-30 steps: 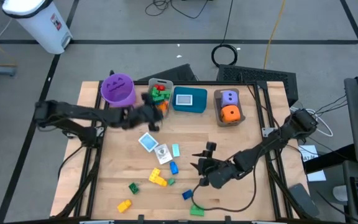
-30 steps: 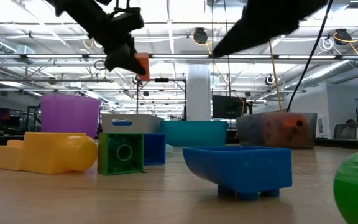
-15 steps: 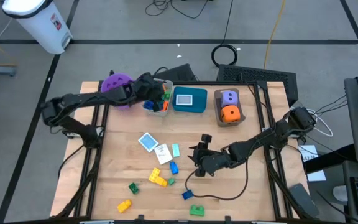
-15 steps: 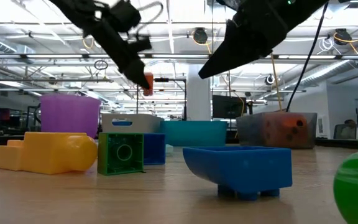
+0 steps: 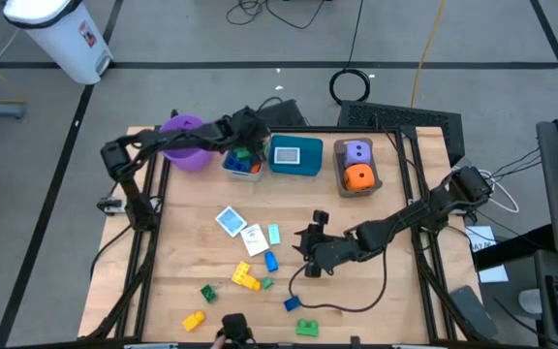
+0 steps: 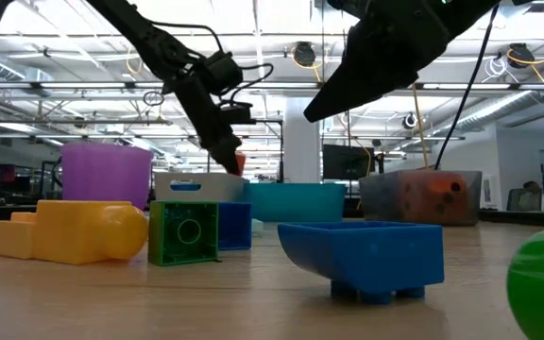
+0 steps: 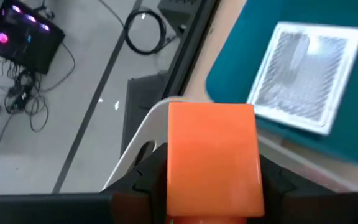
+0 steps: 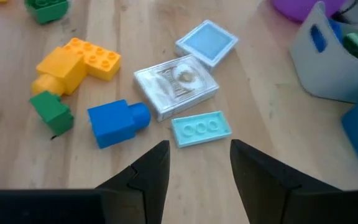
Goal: Pick & Place Toys
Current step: Put the orange game piece into the gray bin, then put the dark green game piece into the gray bin
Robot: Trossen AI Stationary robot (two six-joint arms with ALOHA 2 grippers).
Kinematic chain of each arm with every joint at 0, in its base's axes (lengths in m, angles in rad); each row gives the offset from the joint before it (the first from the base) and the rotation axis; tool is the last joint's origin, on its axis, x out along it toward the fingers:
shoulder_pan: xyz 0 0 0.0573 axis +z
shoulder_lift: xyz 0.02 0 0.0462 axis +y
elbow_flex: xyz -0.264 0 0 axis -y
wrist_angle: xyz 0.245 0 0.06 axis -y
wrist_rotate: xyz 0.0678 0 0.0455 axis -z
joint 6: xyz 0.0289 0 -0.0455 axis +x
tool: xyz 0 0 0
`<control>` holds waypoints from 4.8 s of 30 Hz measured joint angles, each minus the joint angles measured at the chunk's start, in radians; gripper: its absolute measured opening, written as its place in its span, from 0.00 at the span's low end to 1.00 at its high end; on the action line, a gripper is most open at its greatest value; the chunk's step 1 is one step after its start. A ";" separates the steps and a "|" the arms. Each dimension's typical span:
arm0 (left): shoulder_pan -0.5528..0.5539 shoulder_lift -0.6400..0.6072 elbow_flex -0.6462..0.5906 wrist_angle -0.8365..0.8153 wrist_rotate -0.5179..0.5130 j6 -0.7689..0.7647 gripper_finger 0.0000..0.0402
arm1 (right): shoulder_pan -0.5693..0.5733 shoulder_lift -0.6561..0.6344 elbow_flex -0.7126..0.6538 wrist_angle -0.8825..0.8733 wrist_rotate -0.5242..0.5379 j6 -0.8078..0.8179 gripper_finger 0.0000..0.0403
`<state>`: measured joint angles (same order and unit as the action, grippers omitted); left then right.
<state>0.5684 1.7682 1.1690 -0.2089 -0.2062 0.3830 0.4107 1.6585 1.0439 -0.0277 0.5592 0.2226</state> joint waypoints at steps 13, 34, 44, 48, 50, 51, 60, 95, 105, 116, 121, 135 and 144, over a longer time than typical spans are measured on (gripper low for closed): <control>0.074 0.005 0.000 -0.032 0.030 -0.098 0.65 | 0.010 0.000 0.000 -0.003 -0.013 -0.002 0.40; -0.072 -0.563 -0.005 -0.560 0.082 -0.221 0.62 | -0.007 0.000 0.000 0.036 -0.012 -0.037 0.40; -0.213 -0.801 -0.452 -0.195 0.339 -0.500 0.63 | -0.052 0.000 0.000 0.266 -0.015 -0.183 0.40; -0.364 -0.820 -0.726 0.236 0.341 -0.617 0.63 | -0.070 0.000 0.000 0.292 -0.015 -0.205 0.40; -0.438 -0.808 -0.837 0.452 0.336 -0.661 0.63 | -0.077 0.000 0.000 0.294 -0.015 -0.205 0.40; -0.478 -0.791 -0.883 0.565 0.326 -0.680 0.63 | -0.080 0.000 0.000 0.293 -0.015 -0.205 0.40; -0.850 -0.703 -0.949 0.900 -0.028 -0.609 0.63 | -0.110 0.000 0.000 0.315 -0.174 -0.189 0.40; -1.195 -0.194 -0.640 0.892 -0.282 -0.600 0.63 | 0.062 0.338 0.099 0.398 -0.350 -0.315 0.40; -1.209 -0.194 -0.641 0.854 -0.237 -0.704 0.63 | 0.007 0.433 0.198 0.386 -0.356 -0.448 0.40; -1.250 -0.194 -0.641 0.855 -0.239 -0.717 0.63 | -0.027 0.441 0.206 0.394 -0.484 -0.432 0.40; -1.242 -0.194 -0.641 0.855 -0.239 -0.719 0.63 | -0.040 0.458 0.204 0.384 -0.485 -0.417 0.40; -1.242 -0.194 -0.641 0.838 -0.240 -0.732 0.63 | -0.046 0.455 0.205 0.384 -0.485 -0.421 0.14; -1.242 -0.194 -0.641 0.832 -0.240 -0.733 0.63 | -0.045 0.455 0.205 0.406 -0.483 -0.429 0.02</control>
<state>-0.6735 1.5745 0.5278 0.6231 -0.4461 -0.3504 0.3653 2.1139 1.2488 0.3779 0.0761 -0.2061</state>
